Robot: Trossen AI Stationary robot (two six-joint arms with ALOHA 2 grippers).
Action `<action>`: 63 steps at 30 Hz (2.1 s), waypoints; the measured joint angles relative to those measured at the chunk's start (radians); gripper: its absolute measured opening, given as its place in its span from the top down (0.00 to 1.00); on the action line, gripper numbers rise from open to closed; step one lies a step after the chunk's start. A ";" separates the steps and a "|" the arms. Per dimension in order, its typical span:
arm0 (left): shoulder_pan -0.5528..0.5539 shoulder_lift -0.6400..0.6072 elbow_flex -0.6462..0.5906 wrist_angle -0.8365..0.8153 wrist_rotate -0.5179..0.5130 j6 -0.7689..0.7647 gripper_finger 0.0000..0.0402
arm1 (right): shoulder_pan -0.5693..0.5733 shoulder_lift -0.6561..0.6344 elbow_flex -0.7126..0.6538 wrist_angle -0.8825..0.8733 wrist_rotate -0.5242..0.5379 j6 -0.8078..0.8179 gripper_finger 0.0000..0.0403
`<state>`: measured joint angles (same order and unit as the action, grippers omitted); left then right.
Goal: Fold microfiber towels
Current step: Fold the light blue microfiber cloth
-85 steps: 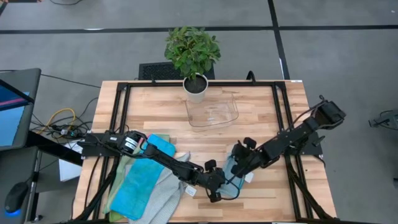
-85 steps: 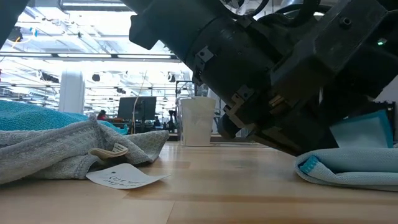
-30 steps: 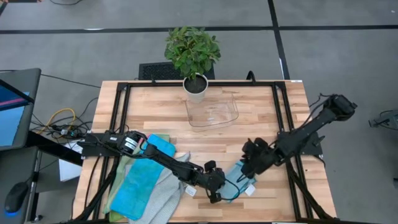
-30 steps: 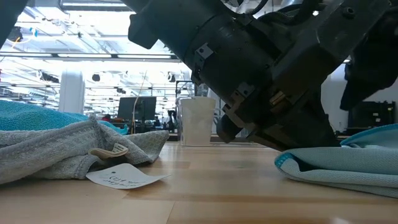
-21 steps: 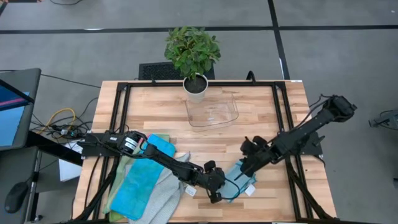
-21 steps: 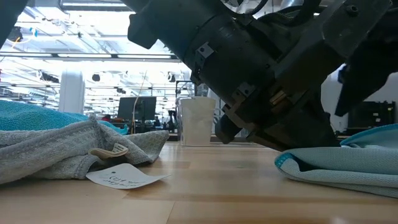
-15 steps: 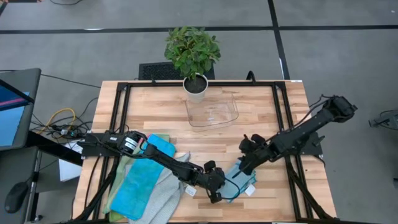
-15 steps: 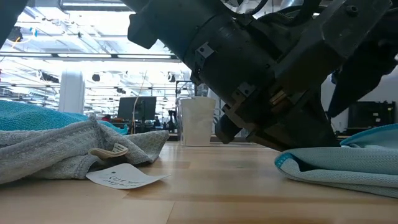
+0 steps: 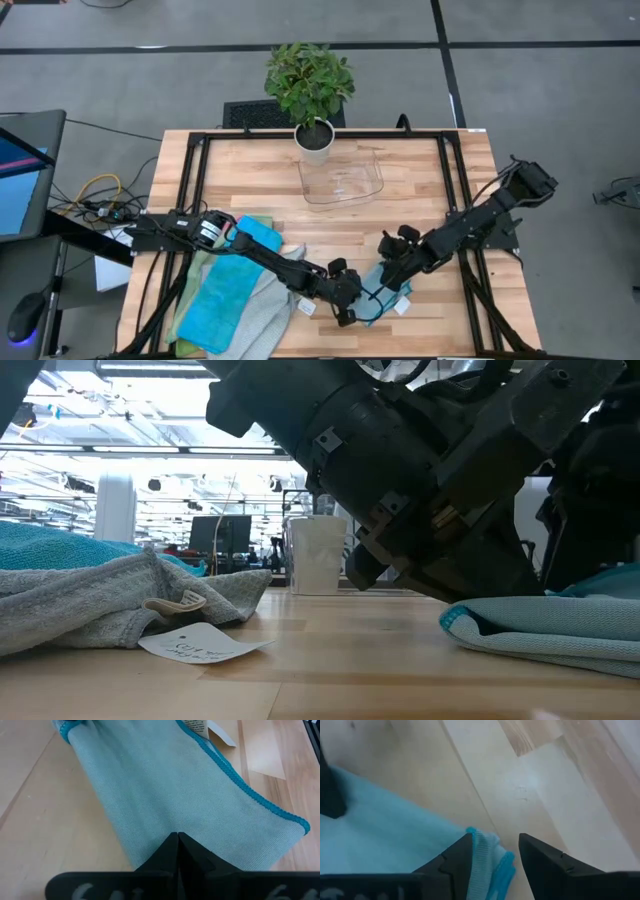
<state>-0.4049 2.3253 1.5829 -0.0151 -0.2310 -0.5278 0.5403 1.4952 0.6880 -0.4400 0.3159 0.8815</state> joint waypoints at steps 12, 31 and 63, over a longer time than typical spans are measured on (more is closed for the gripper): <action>0.000 0.000 0.000 -0.001 0.004 -0.002 1.00 | 0.003 -0.034 0.000 0.045 0.004 -0.012 0.55; 0.000 0.000 -0.001 -0.002 0.006 -0.007 1.00 | 0.029 0.050 0.001 0.051 -0.026 -0.015 0.76; 0.000 0.000 -0.002 -0.004 0.006 -0.011 1.00 | 0.155 -0.050 -0.001 0.010 0.011 0.254 0.86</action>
<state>-0.4053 2.3249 1.5814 -0.0189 -0.2245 -0.5392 0.6953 1.4449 0.6872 -0.4304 0.3274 1.1353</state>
